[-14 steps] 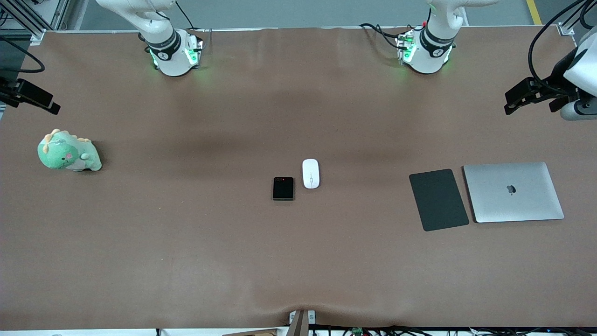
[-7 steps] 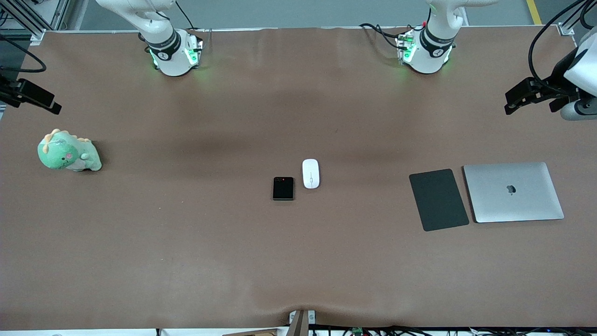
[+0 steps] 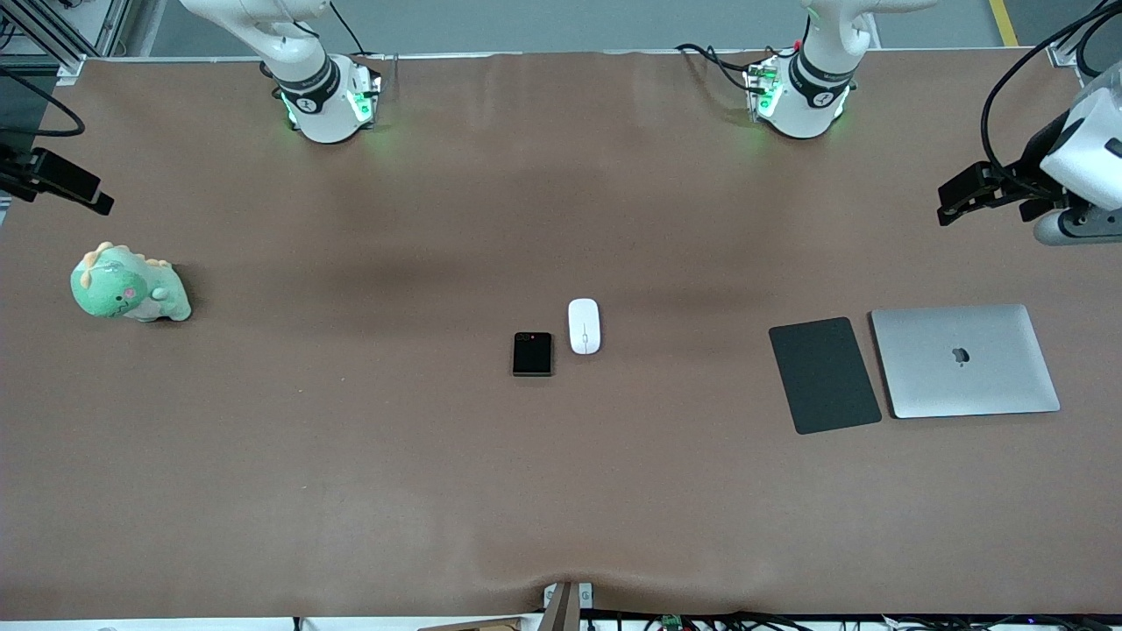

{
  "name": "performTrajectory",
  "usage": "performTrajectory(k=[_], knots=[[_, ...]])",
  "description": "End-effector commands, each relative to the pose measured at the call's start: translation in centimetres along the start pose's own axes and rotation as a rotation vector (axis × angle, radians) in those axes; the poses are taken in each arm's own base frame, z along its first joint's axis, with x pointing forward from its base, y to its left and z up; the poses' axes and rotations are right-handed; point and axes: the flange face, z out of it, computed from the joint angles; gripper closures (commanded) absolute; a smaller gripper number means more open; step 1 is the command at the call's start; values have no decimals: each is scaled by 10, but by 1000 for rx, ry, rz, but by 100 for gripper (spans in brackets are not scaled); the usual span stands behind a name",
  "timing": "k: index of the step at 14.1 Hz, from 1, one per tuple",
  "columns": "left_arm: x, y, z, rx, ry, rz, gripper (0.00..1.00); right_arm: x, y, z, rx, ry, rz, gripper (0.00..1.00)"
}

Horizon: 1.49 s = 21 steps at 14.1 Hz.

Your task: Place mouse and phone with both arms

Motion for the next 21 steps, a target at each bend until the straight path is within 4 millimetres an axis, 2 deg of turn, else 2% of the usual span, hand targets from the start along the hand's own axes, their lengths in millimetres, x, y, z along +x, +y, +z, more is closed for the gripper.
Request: performTrajectory(k=[1, 7, 13, 18, 19, 21], knots=[[8, 20, 8, 2, -13, 26, 0, -1, 4, -6, 6, 11, 5, 0], [30, 78, 51, -6, -17, 14, 0, -1, 3, -6, 9, 10, 3, 0], [38, 125, 102, -24, 6, 8, 0, -1, 2, -6, 12, 8, -1, 0], [41, 200, 154, -16, -12, -17, 0, -2, -1, -6, 10, 8, -6, 0], [41, 212, 164, -17, -17, -17, 0, -2, -2, -6, 10, 8, -8, 0], [42, 224, 177, -20, -22, -16, 0, -2, -3, -6, 11, 8, -10, 0]])
